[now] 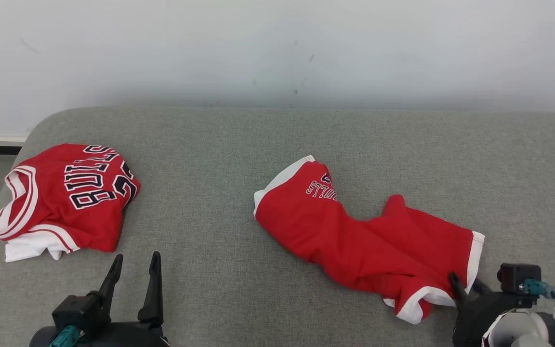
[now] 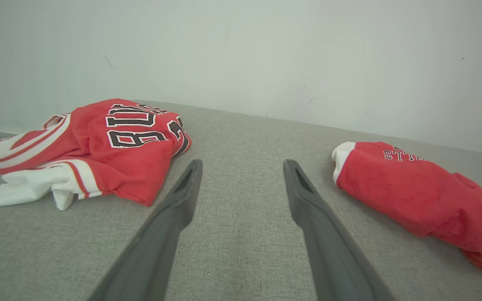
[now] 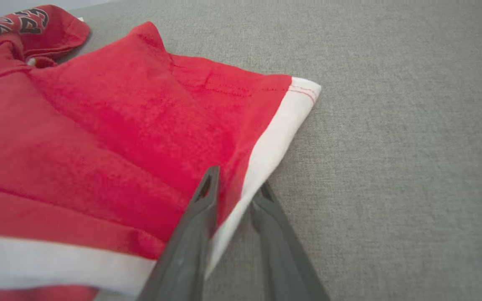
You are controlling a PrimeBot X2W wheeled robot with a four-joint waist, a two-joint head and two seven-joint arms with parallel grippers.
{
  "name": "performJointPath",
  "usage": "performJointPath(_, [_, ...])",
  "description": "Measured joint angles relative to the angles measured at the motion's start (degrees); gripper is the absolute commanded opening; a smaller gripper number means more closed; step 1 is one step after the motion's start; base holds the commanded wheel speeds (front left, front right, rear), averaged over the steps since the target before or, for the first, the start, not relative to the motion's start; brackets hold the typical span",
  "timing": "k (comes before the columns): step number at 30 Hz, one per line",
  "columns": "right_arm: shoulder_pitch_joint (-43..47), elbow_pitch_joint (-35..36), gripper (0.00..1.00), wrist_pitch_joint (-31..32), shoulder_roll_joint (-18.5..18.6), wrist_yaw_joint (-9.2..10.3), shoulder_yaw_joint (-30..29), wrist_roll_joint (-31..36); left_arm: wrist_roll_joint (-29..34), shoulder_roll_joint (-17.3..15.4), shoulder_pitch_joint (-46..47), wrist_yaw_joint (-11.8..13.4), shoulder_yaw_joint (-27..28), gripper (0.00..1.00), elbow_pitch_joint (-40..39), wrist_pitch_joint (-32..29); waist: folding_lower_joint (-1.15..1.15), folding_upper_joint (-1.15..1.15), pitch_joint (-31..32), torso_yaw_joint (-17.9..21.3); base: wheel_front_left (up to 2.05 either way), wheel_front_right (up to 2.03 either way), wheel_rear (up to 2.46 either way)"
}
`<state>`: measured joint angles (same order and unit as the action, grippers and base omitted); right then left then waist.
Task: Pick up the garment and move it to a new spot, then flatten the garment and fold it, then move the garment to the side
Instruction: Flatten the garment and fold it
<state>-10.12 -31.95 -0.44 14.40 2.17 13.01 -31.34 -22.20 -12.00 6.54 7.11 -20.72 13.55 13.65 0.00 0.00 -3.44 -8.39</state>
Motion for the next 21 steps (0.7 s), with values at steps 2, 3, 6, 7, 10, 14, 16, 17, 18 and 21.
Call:
performJointPath(2, [-0.36, 0.71, 1.0, -0.01, 0.6, 0.0, -0.15, 0.01, 0.0, 0.09, 0.13, -0.01, -0.1, 1.0, 0.05, -0.01, 0.0, 0.0, -0.04, -0.05, 0.0, 0.0, 0.0])
performJointPath(3, [-0.81, 1.09, 1.0, -0.01, 1.11, 0.0, -0.3, 0.02, 0.0, 0.12, 0.24, -0.01, -0.12, 1.0, 0.08, -0.01, 0.0, 0.0, -0.03, -0.08, 0.0, 0.0, 0.0])
performJointPath(6, [-1.89, 3.25, 1.0, -0.05, 2.91, -0.24, -1.19, 0.19, 0.0, 0.15, 0.51, -0.01, -0.19, 1.0, 0.21, -0.02, 0.0, 0.0, 0.05, -0.2, 0.0, 0.0, 0.0])
performJointPath(7, [-2.08, 4.12, 1.0, -0.07, 3.32, -0.24, -1.66, 0.15, 0.0, 0.19, 0.55, -0.01, -0.25, 1.0, 0.22, -0.03, 0.0, 0.0, 0.08, -0.26, 0.0, 0.0, 0.0])
performJointPath(10, [-2.27, 5.59, 1.0, -0.03, 4.69, -0.24, -2.02, 0.21, 0.0, 0.35, 0.62, -0.02, -0.36, 1.0, 0.29, -0.14, 0.0, 0.0, 0.13, -0.52, 0.0, 0.0, 0.0])
performJointPath(14, [-2.52, 5.71, 1.0, 0.71, 6.82, -0.15, -2.71, 0.64, 0.03, 0.97, 0.87, -0.08, -1.15, 1.0, 0.34, -0.51, 0.0, 0.0, -0.02, -1.14, 0.0, 0.0, 0.0])
performJointPath(16, [-2.72, 5.26, 1.0, 1.52, 7.04, -0.1, -2.41, 0.96, 0.12, 1.35, 0.99, -0.45, -2.25, 1.0, 0.34, -0.52, 0.0, 0.0, -0.11, -1.53, 0.0, 0.0, 0.0])
performJointPath(17, [-2.75, 5.02, 1.0, 1.53, 7.05, -0.07, -2.16, 1.24, 0.26, 1.56, 1.03, -1.02, -2.82, 1.0, 0.35, -0.54, 0.0, 0.0, -0.16, -1.74, 0.0, 0.0, 0.0])
performJointPath(18, [-2.74, 4.81, 1.0, 1.54, 7.01, 0.02, -2.15, 1.2, 0.42, 1.64, 1.16, -2.0, -3.87, 1.0, 0.35, -0.6, 0.0, 0.0, -0.19, -1.97, 0.0, 0.0, 0.0])
performJointPath(21, [-2.78, 4.81, 1.0, 2.05, 6.38, 0.2, -1.78, 1.11, 0.7, 2.63, 1.44, -3.38, -6.26, 1.0, 0.48, -1.2, 0.0, 0.0, -0.25, -2.64, 0.0, 0.0, 0.0])
